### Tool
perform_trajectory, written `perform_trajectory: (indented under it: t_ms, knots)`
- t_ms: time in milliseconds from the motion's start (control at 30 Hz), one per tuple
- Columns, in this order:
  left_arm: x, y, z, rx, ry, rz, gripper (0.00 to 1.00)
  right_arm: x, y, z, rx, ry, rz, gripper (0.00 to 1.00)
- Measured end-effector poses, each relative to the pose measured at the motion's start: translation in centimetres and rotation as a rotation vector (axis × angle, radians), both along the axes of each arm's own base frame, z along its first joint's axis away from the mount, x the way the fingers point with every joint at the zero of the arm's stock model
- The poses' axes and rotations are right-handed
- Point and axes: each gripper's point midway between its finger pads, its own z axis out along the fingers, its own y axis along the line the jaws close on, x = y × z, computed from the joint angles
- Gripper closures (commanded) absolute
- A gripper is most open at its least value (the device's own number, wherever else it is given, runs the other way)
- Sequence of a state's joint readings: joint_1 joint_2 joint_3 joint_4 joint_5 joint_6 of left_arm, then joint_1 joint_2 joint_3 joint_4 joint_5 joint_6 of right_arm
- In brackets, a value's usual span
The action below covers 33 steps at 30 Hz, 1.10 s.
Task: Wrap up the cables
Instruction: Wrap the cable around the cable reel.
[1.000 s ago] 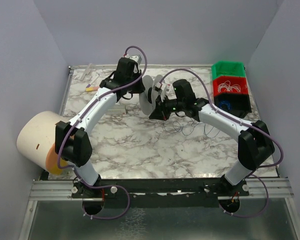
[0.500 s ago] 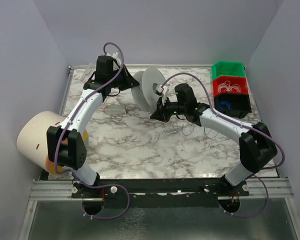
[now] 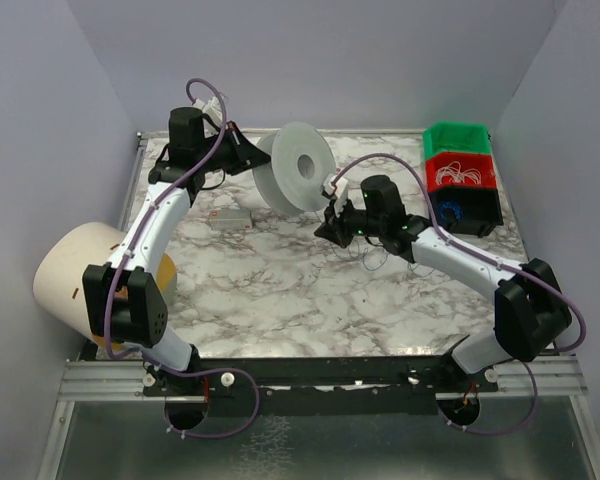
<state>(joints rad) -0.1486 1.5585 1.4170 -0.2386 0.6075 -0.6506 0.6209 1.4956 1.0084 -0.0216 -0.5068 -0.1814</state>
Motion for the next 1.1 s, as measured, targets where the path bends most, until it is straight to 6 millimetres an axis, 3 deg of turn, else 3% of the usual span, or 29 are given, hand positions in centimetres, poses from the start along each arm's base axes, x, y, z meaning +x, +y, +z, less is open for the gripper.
perform_trajectory:
  t_ms: [300, 600, 900, 1100]
  knots:
    - [-0.5, -0.2, 1.9, -0.030, -0.062, -0.045, 1.00, 5.0, -4.7, -1.5, -0.065, -0.044, -0.300, 0.99]
    - [-1.1, -0.2, 1.8, -0.024, -0.084, -0.098, 1.00, 9.6, -8.7, 0.3, -0.059, -0.151, -0.562, 0.99]
    - [-2.7, -1.3, 0.3, 0.039, -0.085, -0.177, 1.00, 12.6, -12.3, 1.9, -0.008, -0.195, -0.732, 0.99]
    - [-4.1, -2.4, 0.6, 0.075, -0.125, -0.231, 1.00, 14.2, -14.2, 2.8, 0.016, -0.233, -0.835, 0.99]
